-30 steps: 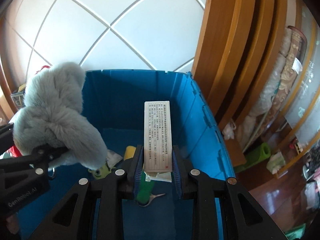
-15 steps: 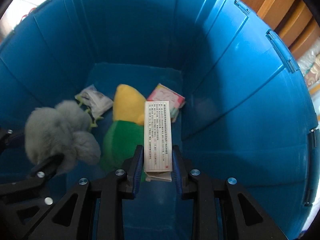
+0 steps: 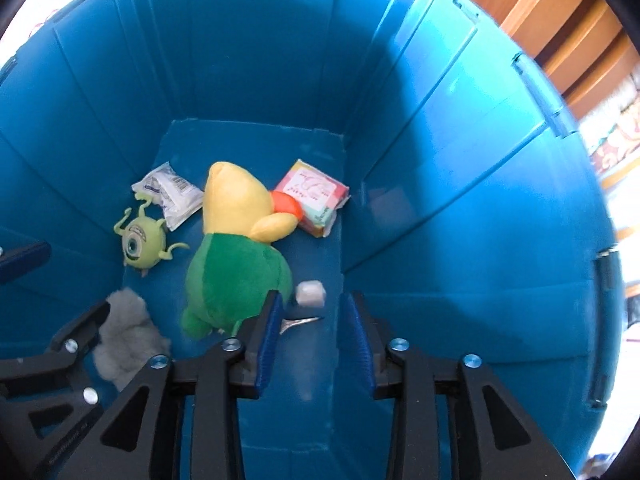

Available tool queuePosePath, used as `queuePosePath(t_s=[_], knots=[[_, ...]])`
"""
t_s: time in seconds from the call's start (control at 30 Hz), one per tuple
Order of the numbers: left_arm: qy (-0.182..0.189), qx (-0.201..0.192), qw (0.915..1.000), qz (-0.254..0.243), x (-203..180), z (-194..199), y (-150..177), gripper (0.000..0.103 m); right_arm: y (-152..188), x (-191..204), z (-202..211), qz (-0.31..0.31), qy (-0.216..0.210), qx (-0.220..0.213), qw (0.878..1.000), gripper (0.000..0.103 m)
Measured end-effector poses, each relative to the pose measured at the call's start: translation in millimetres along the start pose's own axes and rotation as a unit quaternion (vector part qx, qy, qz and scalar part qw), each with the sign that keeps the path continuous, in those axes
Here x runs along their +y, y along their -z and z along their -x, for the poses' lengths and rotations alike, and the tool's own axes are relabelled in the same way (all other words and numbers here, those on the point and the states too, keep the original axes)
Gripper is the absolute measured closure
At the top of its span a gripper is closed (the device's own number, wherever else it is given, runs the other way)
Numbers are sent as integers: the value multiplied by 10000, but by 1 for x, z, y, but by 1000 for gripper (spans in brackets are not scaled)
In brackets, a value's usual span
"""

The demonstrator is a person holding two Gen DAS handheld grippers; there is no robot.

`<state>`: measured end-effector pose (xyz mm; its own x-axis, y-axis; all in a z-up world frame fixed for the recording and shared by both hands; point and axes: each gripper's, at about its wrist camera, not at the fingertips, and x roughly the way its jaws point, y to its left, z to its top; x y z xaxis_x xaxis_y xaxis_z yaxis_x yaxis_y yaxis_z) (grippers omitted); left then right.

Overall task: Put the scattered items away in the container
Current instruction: 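Open both grippers to drop the plush and leaflet into the bin, then raise both grippers out of the bin and back to the heap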

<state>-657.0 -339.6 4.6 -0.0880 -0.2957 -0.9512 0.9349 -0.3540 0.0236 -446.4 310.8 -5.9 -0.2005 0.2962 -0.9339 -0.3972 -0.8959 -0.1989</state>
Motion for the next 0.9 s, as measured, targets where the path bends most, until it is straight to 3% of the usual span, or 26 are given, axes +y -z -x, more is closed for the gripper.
queuePosePath(t_s=[0.1,0.23,0.37,0.47,0.57,0.7,0.9], knots=[[10,-54,10000,78,3,3,0,41,3,-1,12,45,22,-131,9999,59],[57,-270,9995,184,7,19,2,41,14,-1,35,155,130,-398,9990,26],[168,-554,9982,167,8,50,11,41,28,-3,65,212,139,-707,9972,16],[189,-844,9962,139,12,77,25,41,40,-5,91,241,109,-1020,9944,2],[170,-1184,9926,187,19,103,44,41,57,-4,115,242,58,-1331,9908,0],[94,-1708,9846,352,32,137,78,41,77,4,134,309,-372,-1580,9862,0],[41,-2165,9701,1095,71,167,129,41,93,37,148,679,-1059,-1693,9775,0]])
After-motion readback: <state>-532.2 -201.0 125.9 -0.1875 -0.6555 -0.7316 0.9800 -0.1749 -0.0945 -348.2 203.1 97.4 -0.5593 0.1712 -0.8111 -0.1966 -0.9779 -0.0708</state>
